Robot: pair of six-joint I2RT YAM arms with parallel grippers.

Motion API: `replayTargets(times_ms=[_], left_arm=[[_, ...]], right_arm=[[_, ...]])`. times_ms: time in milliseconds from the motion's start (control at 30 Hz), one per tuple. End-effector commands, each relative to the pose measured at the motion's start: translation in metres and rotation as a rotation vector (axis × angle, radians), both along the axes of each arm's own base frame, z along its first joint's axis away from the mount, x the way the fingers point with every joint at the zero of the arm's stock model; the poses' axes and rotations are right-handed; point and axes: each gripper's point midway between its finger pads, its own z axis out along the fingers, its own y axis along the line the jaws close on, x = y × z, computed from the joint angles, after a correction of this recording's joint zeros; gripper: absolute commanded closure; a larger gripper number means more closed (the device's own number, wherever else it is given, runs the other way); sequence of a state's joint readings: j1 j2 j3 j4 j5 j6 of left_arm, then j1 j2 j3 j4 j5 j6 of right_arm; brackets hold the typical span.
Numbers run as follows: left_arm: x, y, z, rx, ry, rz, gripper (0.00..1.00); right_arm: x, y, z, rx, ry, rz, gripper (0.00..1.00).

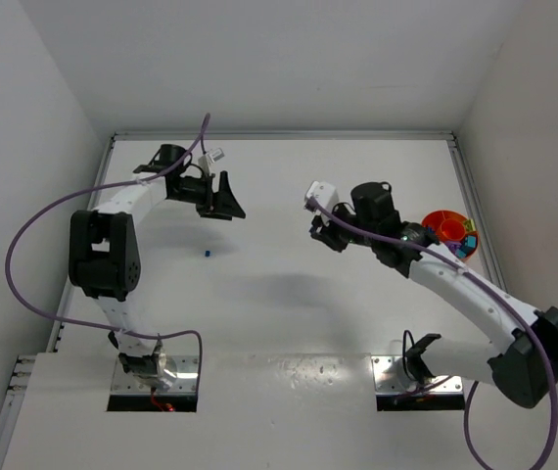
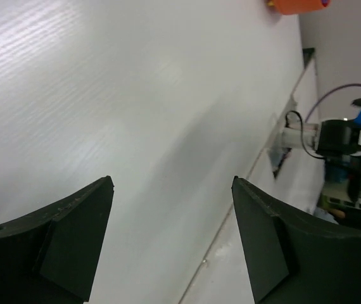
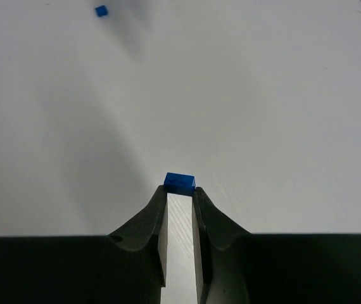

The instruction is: Sort the legos into containers by color

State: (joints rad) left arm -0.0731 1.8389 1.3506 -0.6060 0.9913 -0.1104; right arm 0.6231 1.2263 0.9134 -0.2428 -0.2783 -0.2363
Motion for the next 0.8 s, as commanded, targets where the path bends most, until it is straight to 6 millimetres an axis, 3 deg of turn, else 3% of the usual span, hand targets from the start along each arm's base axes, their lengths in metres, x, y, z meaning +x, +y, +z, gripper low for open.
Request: replayTargets(times_ms=[0, 67, 200, 267, 467, 700, 733, 767], left_arm=[[0.012, 0.011, 0.011, 0.113, -0.127, 0.033, 0.19], [0.013, 0.01, 0.016, 0.102, -0.138, 0.028, 0.19], [0.013, 0.005, 0.014, 0.09, -0.113, 0.023, 0.18], [0.016, 0.0, 0.014, 0.079, -0.114, 0.008, 0.16], [0.022, -0.01, 0.013, 0.066, -0.104, -0.01, 0.14], [0.033, -0.021, 0.018, 0.048, -0.103, -0.021, 0.09], [0.033, -0.021, 0.013, 0.049, -0.091, -0.021, 0.06], [0.036, -0.022, 0.021, 0.047, -0.104, -0.021, 0.03]], right_arm=[[0.005, -0.044, 0.003, -0.063, -0.003, -0.148, 1.0], [0.006, -0.06, 0.009, -0.073, -0.013, -0.209, 1.0], [0.002, -0.096, 0.002, -0.12, 0.044, -0.34, 1.0], [0.005, -0.122, 0.003, -0.141, 0.068, -0.465, 1.0], [0.005, -0.167, 0.015, -0.181, 0.107, -0.687, 1.0], [-0.005, -0.223, 0.01, -0.241, 0.169, -0.965, 1.0], [-0.003, -0.232, 0.007, -0.245, 0.181, -1.011, 1.0], [-0.004, -0.236, 0.007, -0.245, 0.196, -1.041, 1.0]])
